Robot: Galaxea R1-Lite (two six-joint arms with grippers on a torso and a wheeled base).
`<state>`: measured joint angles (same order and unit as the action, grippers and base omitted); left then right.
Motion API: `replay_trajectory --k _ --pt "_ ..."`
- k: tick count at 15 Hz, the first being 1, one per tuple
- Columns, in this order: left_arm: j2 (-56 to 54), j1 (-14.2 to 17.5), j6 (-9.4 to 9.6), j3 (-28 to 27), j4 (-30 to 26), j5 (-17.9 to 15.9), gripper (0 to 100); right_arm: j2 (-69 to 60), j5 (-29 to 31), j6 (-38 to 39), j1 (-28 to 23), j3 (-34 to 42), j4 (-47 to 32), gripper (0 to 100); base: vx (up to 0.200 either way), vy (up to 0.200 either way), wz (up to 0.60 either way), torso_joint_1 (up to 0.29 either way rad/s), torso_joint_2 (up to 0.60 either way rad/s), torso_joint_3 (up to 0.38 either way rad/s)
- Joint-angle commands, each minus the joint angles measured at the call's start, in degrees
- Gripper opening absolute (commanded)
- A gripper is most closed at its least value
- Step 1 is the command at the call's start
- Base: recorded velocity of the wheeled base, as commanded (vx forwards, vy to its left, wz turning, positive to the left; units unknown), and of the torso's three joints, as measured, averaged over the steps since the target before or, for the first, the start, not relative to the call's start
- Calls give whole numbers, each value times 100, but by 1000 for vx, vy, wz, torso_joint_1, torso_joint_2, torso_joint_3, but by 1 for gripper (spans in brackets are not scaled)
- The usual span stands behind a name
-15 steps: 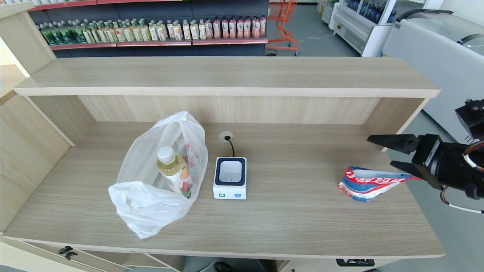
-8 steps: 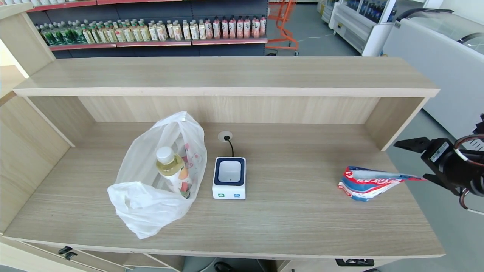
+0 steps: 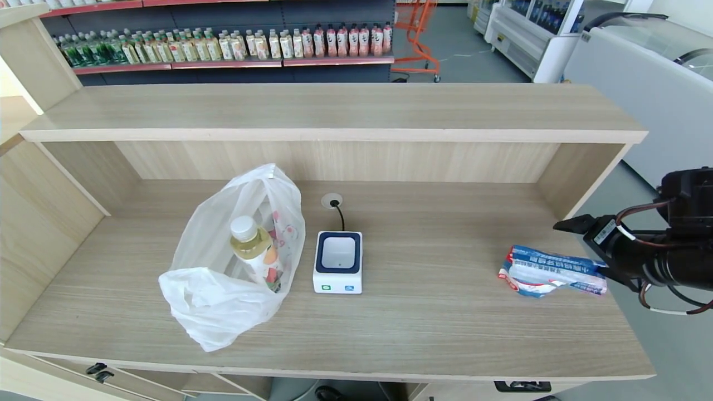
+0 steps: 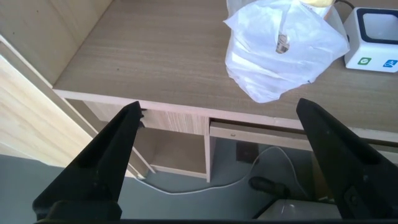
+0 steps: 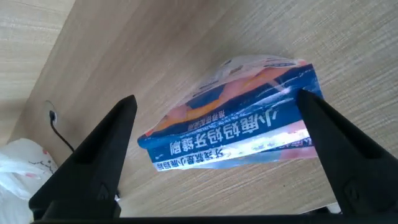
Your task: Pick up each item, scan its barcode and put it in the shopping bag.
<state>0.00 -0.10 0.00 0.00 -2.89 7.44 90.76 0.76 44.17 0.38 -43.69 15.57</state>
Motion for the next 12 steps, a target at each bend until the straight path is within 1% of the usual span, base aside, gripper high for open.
replay_trajectory --k 1,4,6,7,8,10,11,12 --pt "0 1 0 0 -1 3 100 144 -5 57 15 19 -1 100 0 0 0 0 0 0" --pt "0 1 0 0 -1 3 100 539 12 136 15 19 60 100 0 0 0 0 0 0" --pt "0 1 0 0 -1 3 100 829 56 110 41 62 377 100 0 0 0 0 0 0" --pt "0 1 0 0 -1 3 100 1005 232 92 129 124 676 100 0 0 0 0 0 0" --pt "0 1 0 0 -1 3 100 1128 276 83 147 115 922 100 0 0 0 0 0 0" --pt "0 1 0 0 -1 3 100 1278 267 31 208 124 1352 100 0 0 0 0 0 0" --pt "0 1 0 0 -1 3 100 1330 267 -92 235 115 1388 0 0 0 0 0 0 0" --pt "0 1 0 0 -1 3 100 1401 276 -303 252 124 1379 0 0 0 0 0 0 0"
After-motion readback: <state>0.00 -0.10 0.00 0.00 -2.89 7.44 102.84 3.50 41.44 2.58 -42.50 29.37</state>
